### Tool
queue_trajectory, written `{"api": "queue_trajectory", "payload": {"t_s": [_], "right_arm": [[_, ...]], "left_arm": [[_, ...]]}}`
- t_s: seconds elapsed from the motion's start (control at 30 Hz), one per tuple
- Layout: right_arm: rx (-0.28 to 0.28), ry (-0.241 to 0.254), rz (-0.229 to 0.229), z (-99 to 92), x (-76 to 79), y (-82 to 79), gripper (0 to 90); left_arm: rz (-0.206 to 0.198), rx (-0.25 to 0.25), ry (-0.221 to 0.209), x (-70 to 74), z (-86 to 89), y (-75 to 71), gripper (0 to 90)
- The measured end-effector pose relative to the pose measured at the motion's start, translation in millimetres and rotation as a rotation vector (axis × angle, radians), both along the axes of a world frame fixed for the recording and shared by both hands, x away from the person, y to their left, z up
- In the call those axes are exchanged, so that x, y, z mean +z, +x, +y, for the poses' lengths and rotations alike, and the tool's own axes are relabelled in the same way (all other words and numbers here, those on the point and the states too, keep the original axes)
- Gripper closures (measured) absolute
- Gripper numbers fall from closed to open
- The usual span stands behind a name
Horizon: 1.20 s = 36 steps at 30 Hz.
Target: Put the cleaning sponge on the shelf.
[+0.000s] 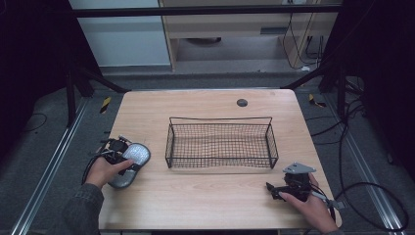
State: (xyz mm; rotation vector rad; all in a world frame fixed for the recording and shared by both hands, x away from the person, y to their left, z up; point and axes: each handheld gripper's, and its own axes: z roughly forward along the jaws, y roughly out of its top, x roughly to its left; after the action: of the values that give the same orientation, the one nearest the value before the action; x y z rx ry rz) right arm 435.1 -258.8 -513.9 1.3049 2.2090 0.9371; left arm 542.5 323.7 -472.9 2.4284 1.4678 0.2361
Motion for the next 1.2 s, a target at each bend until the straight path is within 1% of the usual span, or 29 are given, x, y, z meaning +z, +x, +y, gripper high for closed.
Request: {"api": "queue_trajectory", "payload": {"t_s": [0.03,0.07,0.17,0.2,0.3,0.37,0.47,0.6,0.73,0.83,0.9,0.93,1.0,1.03,1.07,1.1,1.13,1.17,1.2], "right_arm": [[0.0,0.0,0.0,0.0,0.0,0.0,0.4],[0.0,0.0,0.0,0.0,0.0,0.0,0.4],[0.0,0.0,0.0,0.0,0.0,0.0,0.4],[0.0,0.0,0.0,0.0,0.0,0.0,0.4],[0.0,0.0,0.0,0.0,0.0,0.0,0.4],[0.0,0.0,0.001,0.0,0.0,0.0,0.4],[0.0,0.001,0.001,0.0,0.0,0.0,0.4],[0.0,0.0,0.0,0.0,0.0,0.0,0.4],[-0.001,0.0,0.001,0.0,0.0,0.0,0.4],[0.0,0.0,0.0,0.0,0.0,0.0,0.4],[-0.001,0.001,0.001,0.1,0.0,0.0,0.4],[0.0,0.0,0.0,0.0,0.0,0.0,0.4],[0.0,0.0,0.0,0.0,0.0,0.0,0.4],[0.0,0.0,0.001,0.0,0.0,0.0,0.4],[0.0,0.0,0.0,0.0,0.0,0.0,0.4],[0.0,0.0,0.0,0.0,0.0,0.0,0.4],[0.0,0.0,0.0,0.0,0.0,0.0,0.4],[0.0,0.001,0.0,0.0,0.0,0.0,0.4],[-0.001,0.0,0.001,0.0,0.0,0.0,0.4]], "left_arm": [[0.0,0.0,0.0,0.0,0.0,0.0,2.9],[0.002,-0.009,0.009,-0.2,-0.6,-0.3,2.7],[0.003,-0.004,0.008,-2.3,-0.8,-0.4,2.3],[0.01,-0.006,0.009,-3.2,-0.3,-0.3,2.0],[0.014,-0.008,0.006,-5.0,-0.1,-0.3,2.3],[0.008,-0.012,0.011,-6.1,-0.6,-0.8,1.5],[-0.001,-0.006,0.01,-5.1,-0.9,-1.4,4.3],[-0.007,-0.022,0.017,-4.3,-1.1,-2.0,7.4],[-0.053,-0.034,-0.002,5.0,-3.1,-6.4,9.2],[-0.082,-0.058,-0.001,14.6,-4.1,-9.4,9.5],[-0.109,-0.064,-0.012,20.1,-5.4,-12.1,9.5],[-0.118,-0.07,-0.016,22.8,-5.9,-13.5,9.5],[-0.13,-0.082,-0.007,28.4,-6.9,-15.6,9.5],[-0.142,-0.088,-0.009,32.5,-7.3,-17.2,9.5],[-0.152,-0.087,-0.02,35.8,-6.9,-18.1,9.5],[-0.152,-0.087,-0.02,35.8,-6.9,-18.1,9.5],[-0.168,-0.091,-0.028,41.1,-6.2,-19.3,9.5],[-0.168,-0.091,-0.028,41.1,-6.2,-19.3,9.5],[-0.181,-0.092,-0.025,44.2,-5.9,-20.2,9.5]]}}
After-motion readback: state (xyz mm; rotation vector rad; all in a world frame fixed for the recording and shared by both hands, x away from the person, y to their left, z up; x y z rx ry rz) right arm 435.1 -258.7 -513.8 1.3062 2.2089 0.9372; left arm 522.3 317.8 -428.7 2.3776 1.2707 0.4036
